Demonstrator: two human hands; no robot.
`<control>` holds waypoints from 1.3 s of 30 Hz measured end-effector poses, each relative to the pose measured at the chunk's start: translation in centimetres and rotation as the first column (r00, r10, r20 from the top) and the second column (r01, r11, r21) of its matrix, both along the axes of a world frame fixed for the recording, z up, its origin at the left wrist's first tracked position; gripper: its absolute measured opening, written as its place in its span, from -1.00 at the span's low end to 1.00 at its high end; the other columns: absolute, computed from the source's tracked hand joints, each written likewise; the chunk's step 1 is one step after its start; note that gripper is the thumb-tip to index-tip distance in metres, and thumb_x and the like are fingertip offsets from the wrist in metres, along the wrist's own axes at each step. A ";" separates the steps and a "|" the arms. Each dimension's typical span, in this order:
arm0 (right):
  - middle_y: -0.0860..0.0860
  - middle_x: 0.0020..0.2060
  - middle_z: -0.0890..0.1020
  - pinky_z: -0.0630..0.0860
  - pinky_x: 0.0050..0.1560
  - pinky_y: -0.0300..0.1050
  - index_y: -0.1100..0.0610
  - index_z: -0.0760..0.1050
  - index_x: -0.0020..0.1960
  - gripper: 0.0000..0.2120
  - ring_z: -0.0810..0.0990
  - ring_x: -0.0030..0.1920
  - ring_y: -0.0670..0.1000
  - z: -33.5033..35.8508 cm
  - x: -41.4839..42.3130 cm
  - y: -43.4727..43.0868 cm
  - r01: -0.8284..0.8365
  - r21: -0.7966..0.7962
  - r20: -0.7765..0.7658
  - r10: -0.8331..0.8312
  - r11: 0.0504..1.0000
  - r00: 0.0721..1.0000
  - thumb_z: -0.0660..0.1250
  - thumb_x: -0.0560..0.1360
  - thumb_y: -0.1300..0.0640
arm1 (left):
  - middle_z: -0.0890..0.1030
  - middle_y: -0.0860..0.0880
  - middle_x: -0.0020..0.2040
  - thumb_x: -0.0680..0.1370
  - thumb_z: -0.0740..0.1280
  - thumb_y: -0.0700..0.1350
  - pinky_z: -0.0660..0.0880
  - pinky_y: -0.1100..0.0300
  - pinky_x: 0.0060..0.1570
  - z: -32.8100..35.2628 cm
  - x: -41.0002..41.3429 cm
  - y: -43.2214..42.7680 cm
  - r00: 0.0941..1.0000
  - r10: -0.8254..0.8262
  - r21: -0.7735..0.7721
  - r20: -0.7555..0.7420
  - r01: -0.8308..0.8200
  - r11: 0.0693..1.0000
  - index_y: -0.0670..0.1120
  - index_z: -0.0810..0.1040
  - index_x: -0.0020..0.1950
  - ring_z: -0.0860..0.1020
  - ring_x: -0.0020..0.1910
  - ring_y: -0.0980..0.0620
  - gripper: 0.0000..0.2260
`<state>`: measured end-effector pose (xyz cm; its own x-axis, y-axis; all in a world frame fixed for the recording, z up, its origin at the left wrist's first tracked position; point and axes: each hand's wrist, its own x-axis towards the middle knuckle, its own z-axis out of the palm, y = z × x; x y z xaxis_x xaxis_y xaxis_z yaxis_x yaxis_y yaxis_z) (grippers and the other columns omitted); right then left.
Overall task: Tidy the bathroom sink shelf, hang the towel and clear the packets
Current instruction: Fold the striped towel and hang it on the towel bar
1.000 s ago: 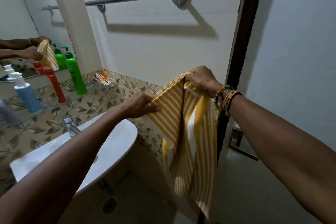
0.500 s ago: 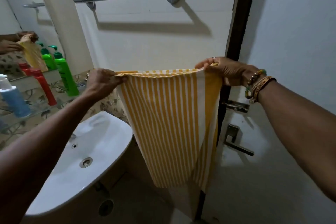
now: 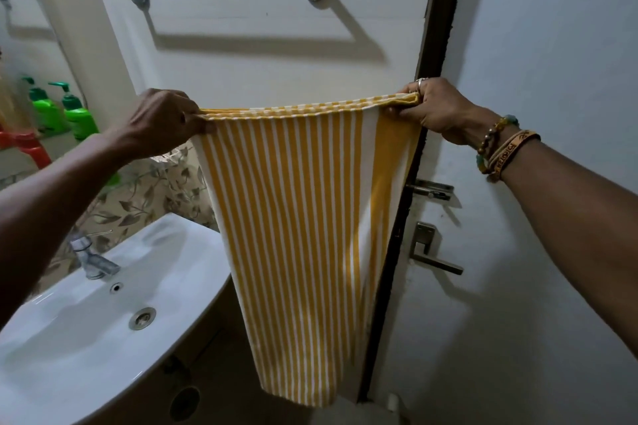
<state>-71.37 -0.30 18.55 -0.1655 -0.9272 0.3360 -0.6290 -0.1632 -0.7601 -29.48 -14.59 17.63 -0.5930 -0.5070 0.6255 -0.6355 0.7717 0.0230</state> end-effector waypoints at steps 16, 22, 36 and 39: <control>0.02 -0.12 0.66 0.66 -0.12 -0.05 0.06 0.65 -0.04 -0.94 0.65 -0.05 0.06 -0.9 3.3 1.2 0.278 -0.011 -0.159 -0.276 0.960 0.948 0.41 0.53 0.18 | 0.68 -0.28 -0.24 0.49 0.43 -0.06 0.33 0.12 -0.33 0.3 -0.6 0.4 0.941 0.169 -0.013 -0.294 -0.180 0.984 -0.13 0.74 -0.01 0.62 -0.29 -0.16 -0.81; -0.04 -0.13 0.64 0.39 -0.24 -0.37 0.06 0.67 0.05 -0.88 0.53 -0.17 -0.19 -0.5 4.3 0.5 0.269 -0.200 -0.208 -0.309 0.942 0.928 0.41 0.54 0.17 | 0.72 -0.13 -0.14 0.44 0.46 0.01 0.56 0.27 -0.27 -0.2 -1.1 0.8 0.835 0.237 0.150 -0.497 -0.186 0.971 -0.11 0.72 0.03 0.63 -0.21 -0.01 -0.74; -0.03 0.05 0.68 0.59 -0.04 -0.19 0.06 0.63 0.18 -0.77 0.59 -0.03 -0.09 0.8 6.8 -1.7 0.357 -0.361 -0.156 -0.434 0.861 0.887 0.42 0.54 0.06 | 0.60 0.12 -0.25 0.48 0.38 -0.15 0.46 0.31 -0.32 0.1 -4.2 -0.3 0.623 0.444 0.569 -0.643 0.002 0.822 0.05 0.61 -0.21 0.54 -0.27 0.19 -0.89; -0.04 -0.01 0.67 0.63 -0.10 -0.17 0.05 0.62 0.16 -0.80 0.64 -0.08 -0.06 1.4 7.2 -1.7 0.362 -0.341 -0.145 -0.429 0.867 0.892 0.41 0.55 0.06 | 0.60 0.10 -0.24 0.48 0.38 -0.19 0.50 0.29 -0.24 0.0 -3.7 -1.1 0.506 0.510 0.616 -0.696 0.054 0.786 0.02 0.64 -0.10 0.57 -0.22 0.14 -0.88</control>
<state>-64.21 -2.00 19.98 -0.3919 -0.6486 0.6525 -0.8267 -0.0630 -0.5591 -33.19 -15.71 17.58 0.2110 -0.9194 0.3318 -0.2600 0.2745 0.9258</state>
